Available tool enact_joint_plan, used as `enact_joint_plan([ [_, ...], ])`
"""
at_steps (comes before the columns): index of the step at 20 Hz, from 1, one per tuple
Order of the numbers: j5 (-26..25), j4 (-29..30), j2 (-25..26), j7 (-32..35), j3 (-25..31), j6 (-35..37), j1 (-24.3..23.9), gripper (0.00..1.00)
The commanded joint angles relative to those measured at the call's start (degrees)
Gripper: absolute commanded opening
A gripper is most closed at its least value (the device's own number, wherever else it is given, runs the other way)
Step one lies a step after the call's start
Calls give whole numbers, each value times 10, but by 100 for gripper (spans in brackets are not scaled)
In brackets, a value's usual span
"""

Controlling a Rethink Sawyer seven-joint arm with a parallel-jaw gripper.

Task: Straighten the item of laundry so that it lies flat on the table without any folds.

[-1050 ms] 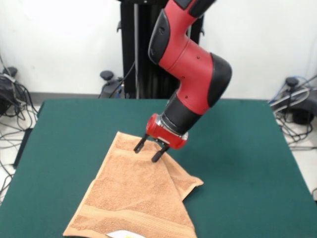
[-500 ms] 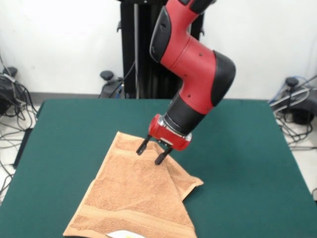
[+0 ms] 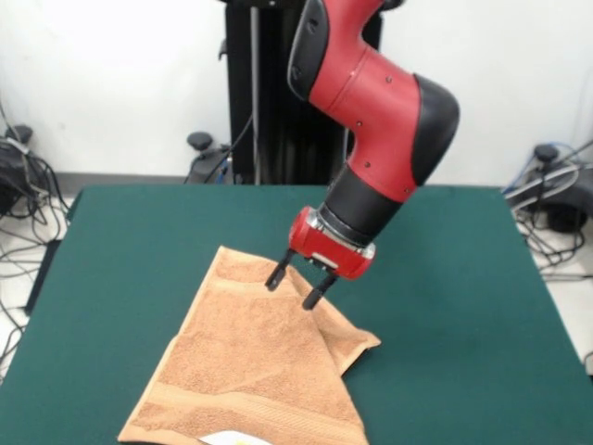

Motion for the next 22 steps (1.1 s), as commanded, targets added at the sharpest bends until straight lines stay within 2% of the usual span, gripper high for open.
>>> enact_joint_plan([
  [1,38,-23,-2,137,77,70,16,100],
  [12,84,-85,76,128,51,64,31,100],
  [22,123,-120,121,129,29,69,45,100],
])
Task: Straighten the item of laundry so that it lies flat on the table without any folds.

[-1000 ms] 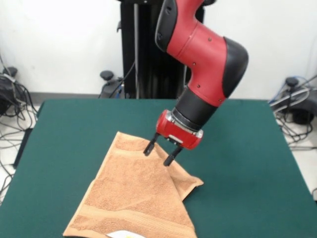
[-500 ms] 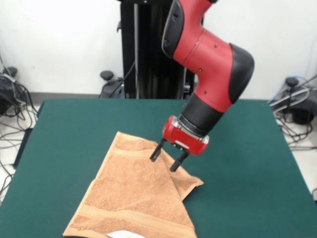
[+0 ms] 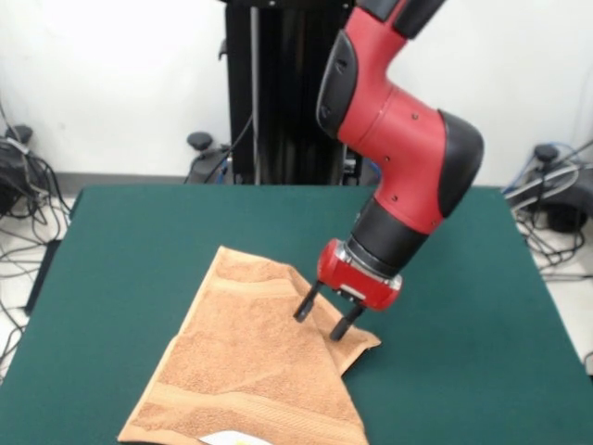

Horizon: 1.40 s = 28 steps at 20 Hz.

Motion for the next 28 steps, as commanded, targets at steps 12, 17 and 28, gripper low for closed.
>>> enact_joint_plan([
  [12,98,-122,102,138,27,85,17,100],
  [17,98,-117,83,139,56,83,14,100],
  [28,100,-97,21,161,72,143,27,100],
])
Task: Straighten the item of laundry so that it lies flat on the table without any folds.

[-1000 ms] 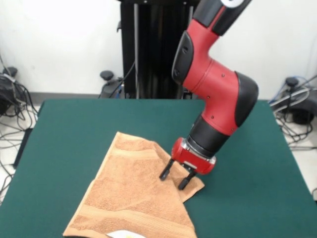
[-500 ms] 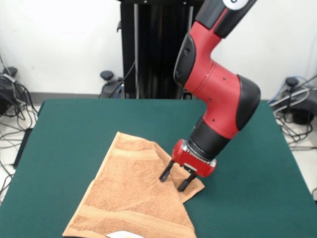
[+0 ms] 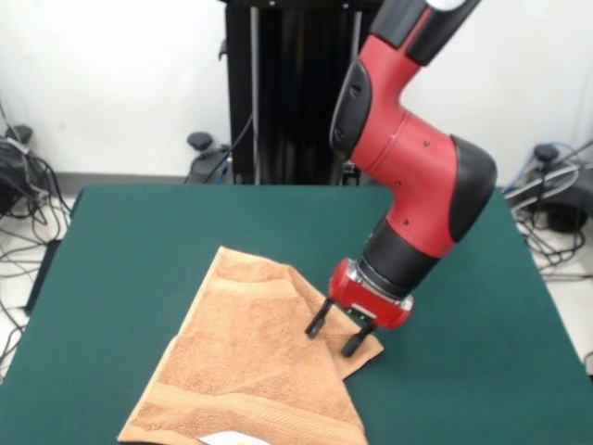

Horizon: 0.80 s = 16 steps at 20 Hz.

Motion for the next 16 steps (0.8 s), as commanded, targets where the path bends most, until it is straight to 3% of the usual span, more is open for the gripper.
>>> enact_joint_plan([
  [1,36,-51,-21,164,90,97,13,100],
  [7,24,-37,-61,157,92,135,6,100],
  [16,14,-26,-62,140,122,93,-13,100],
])
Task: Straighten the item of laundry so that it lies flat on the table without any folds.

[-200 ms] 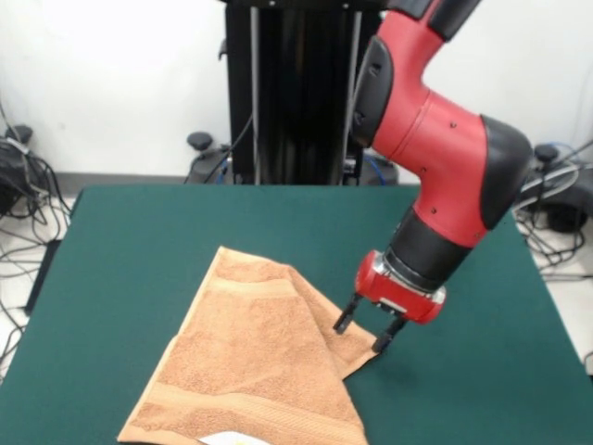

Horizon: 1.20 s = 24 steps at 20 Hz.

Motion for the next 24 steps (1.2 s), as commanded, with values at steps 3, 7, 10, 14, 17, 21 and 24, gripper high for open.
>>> enact_joint_plan([
  [3,11,-20,3,138,116,18,-19,100],
  [7,-8,-5,-1,117,129,-1,-32,100],
  [10,-26,16,-9,106,138,-21,-41,100],
  [14,-24,-5,10,104,107,5,-34,100],
  [17,-23,-68,45,106,53,88,-27,100],
  [21,-31,-101,63,103,27,130,-30,100],
  [24,-34,-122,79,103,13,142,-33,100],
])
